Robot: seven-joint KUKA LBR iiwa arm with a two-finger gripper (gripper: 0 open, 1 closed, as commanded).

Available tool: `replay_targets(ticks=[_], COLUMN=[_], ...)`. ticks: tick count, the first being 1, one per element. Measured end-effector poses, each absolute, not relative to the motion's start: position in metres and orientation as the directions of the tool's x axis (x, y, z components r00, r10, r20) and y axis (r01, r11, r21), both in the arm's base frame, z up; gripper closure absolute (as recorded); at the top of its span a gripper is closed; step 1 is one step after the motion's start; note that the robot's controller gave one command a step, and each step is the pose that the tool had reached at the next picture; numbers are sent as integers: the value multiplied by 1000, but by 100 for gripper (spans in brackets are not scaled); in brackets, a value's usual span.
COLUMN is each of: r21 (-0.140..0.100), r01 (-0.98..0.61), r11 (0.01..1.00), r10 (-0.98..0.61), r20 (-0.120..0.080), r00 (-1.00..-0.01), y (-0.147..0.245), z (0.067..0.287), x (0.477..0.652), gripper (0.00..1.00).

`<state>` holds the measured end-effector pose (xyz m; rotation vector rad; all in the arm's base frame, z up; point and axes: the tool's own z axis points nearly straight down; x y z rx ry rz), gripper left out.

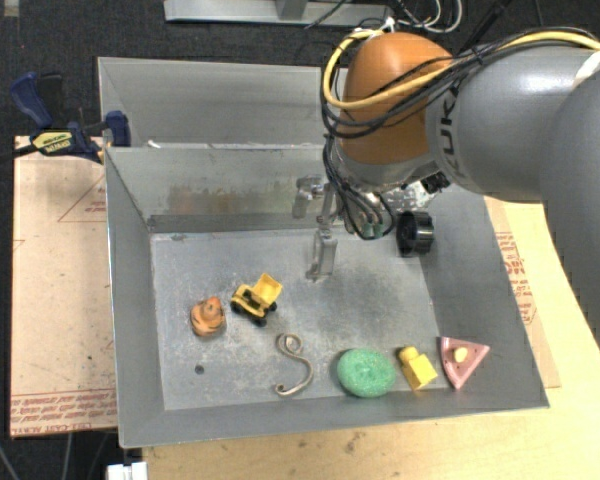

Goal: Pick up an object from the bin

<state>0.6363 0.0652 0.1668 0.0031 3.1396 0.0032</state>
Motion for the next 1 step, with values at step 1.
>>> replay_targets(ticks=[1], r21=[2], r01=[2], r11=[1000], r10=[2], r20=[-2], r00=[-1000], y=[65], z=[167], x=[636], gripper=[0])
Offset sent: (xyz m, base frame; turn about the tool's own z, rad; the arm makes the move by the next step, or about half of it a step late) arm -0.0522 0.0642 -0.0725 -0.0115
